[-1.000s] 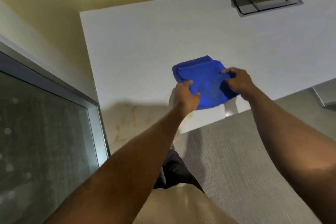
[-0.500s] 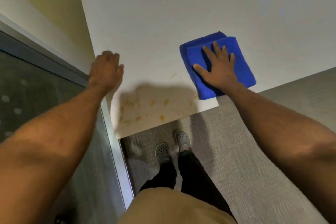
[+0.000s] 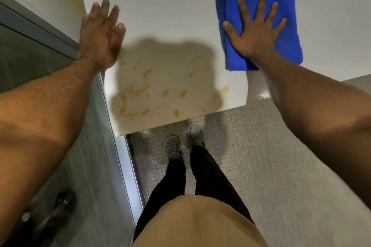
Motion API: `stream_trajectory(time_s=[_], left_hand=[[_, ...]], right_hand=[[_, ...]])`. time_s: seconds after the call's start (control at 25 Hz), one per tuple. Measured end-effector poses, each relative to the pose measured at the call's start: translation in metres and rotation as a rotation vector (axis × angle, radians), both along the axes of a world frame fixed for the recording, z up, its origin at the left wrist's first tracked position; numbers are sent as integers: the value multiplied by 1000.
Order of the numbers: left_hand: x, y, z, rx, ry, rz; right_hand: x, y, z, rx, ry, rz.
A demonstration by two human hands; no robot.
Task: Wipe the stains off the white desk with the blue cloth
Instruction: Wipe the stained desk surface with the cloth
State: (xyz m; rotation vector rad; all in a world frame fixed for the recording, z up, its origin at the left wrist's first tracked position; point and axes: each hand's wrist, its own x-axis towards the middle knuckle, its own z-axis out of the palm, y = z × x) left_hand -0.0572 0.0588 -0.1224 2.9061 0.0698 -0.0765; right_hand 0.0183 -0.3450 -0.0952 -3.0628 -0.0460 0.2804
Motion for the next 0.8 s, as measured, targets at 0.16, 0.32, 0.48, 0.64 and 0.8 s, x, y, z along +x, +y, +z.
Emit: stream_trajectory(time_s=[0.16, 0.32, 0.48, 0.64, 0.8], left_hand=[[5, 3, -3, 60, 19, 27], [10, -2, -4, 97, 30, 57], [10, 2, -7, 82, 16, 71], [12, -1, -7, 61, -6, 63], [7, 3, -5, 31, -57, 14]], right_hand=[[-51, 1, 4, 3, -26, 374], [-55, -46, 10, 25, -9, 357], [-4, 5, 5, 13, -70, 71], [-37, 50, 4, 58, -54, 332], [-100, -10, 8, 85, -16, 596]])
